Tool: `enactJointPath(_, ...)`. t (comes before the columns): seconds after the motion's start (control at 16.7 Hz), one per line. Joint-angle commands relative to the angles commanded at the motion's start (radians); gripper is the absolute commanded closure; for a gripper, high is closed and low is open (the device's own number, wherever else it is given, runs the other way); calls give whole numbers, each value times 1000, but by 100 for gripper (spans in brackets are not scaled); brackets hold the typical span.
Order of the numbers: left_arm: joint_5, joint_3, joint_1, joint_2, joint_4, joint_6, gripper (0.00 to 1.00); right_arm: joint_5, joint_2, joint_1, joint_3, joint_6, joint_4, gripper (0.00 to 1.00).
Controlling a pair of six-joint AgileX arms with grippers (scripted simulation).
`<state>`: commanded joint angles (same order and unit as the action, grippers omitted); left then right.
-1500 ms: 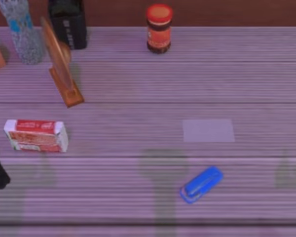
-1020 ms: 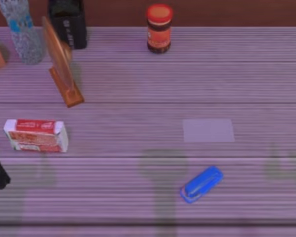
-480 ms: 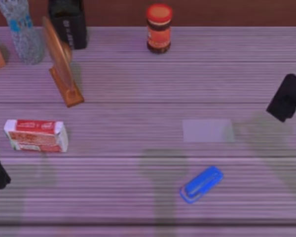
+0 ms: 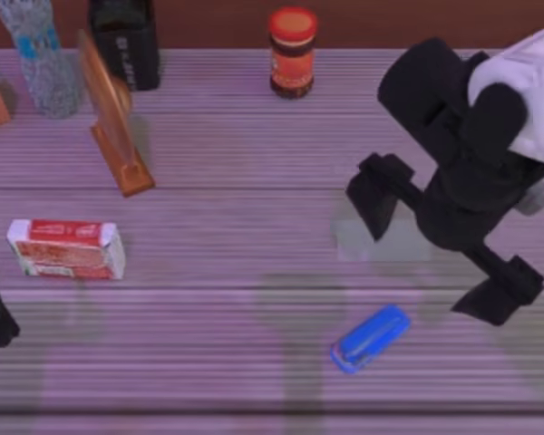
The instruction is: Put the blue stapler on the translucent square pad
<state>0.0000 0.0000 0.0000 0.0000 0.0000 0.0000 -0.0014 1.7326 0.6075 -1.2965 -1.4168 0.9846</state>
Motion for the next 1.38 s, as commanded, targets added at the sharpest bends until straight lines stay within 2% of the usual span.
enactJointPath(0.3, 0, 0, 0, 0, 0, 0, 0, 2, 186, 67, -153, -159, 102, 0)
enactJointPath(0.72, 0, 0, 0, 0, 0, 0, 0, 2, 195, 66, -156, -166, 102, 0)
enactJointPath(0.9, 0, 0, 0, 0, 0, 0, 0, 2, 227, 68, -112, -165, 33, 0)
enactJointPath(1.2, 0, 0, 0, 0, 0, 0, 0, 3, 322, 71, 10, -169, -199, 0)
enactJointPath(1.38, 0, 0, 0, 0, 0, 0, 0, 3, 350, 73, 44, -172, -251, 0)
